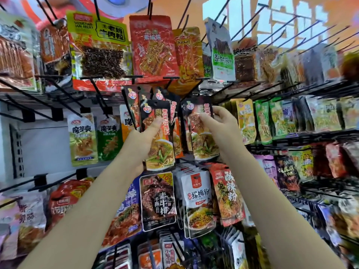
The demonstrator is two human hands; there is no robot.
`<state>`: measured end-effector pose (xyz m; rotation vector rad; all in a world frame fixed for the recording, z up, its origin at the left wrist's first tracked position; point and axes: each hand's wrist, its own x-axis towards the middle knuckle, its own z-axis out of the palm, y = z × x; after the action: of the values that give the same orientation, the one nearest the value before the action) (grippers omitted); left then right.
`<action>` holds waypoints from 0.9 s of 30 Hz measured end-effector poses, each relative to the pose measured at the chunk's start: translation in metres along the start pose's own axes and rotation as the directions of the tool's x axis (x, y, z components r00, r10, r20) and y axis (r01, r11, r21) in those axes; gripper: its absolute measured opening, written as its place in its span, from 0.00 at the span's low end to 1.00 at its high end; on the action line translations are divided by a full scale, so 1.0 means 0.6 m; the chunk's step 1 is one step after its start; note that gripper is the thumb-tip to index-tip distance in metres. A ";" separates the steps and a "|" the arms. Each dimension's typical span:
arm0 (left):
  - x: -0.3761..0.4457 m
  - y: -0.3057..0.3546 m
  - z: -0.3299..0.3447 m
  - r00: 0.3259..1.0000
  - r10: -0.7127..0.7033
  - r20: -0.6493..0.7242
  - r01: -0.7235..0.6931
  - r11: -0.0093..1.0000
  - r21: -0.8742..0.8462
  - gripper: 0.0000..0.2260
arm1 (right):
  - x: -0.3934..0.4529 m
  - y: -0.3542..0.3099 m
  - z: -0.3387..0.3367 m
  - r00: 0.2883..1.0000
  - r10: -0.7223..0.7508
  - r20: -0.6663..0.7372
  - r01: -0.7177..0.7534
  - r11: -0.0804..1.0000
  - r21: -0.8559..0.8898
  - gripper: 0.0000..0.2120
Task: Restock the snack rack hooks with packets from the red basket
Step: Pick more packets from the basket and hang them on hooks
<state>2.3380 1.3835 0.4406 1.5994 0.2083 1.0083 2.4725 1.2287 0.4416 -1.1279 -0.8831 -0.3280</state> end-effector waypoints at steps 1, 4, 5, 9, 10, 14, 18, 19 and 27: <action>0.014 -0.006 0.004 1.000 -0.018 0.014 0.018 1.000 -0.016 0.62 | 0.010 -0.001 0.001 0.999 0.002 -0.032 -0.002 1.000 -0.004 0.08; 0.027 -0.008 0.018 0.999 -0.035 0.028 0.037 0.997 -0.064 0.61 | 0.035 -0.009 0.005 0.995 0.033 -0.090 -0.030 0.999 0.037 0.15; 0.018 -0.001 0.025 0.999 -0.036 0.040 0.039 0.996 -0.077 0.61 | 0.043 -0.011 0.005 0.994 0.037 -0.103 -0.033 0.999 0.037 0.17; 0.009 0.003 0.043 1.000 -0.024 0.018 0.026 0.995 -0.095 0.55 | 0.073 -0.015 0.007 0.991 0.057 -0.124 -0.065 0.996 -0.062 0.24; 0.011 0.000 0.045 0.999 -0.032 0.011 0.033 0.995 -0.096 0.56 | 0.079 -0.015 0.007 0.991 0.067 -0.113 -0.076 0.994 -0.083 0.24; 0.026 -0.012 0.045 0.999 -0.047 0.002 0.047 0.995 -0.093 0.60 | 0.088 -0.009 0.007 0.994 0.095 -0.058 -0.101 0.988 -0.116 0.23; 0.017 -0.008 0.049 1.000 -0.025 0.001 0.025 0.995 -0.096 0.60 | 0.087 0.003 0.006 0.988 0.057 -0.145 -0.076 0.989 -0.130 0.12; 0.011 -0.005 0.052 1.000 -0.023 0.010 0.024 0.995 -0.097 0.57 | 0.085 0.005 0.005 0.984 0.018 -0.177 -0.044 0.989 -0.145 0.12; -0.007 0.005 0.071 0.997 0.043 0.069 -0.037 0.996 -0.084 0.23 | 0.035 0.004 0.022 0.979 -0.054 0.196 0.073 0.993 -0.091 0.16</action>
<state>2.3639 1.3492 0.4432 1.5663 0.0852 0.9765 2.4816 1.2456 0.4576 -1.2389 -1.0856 -0.3202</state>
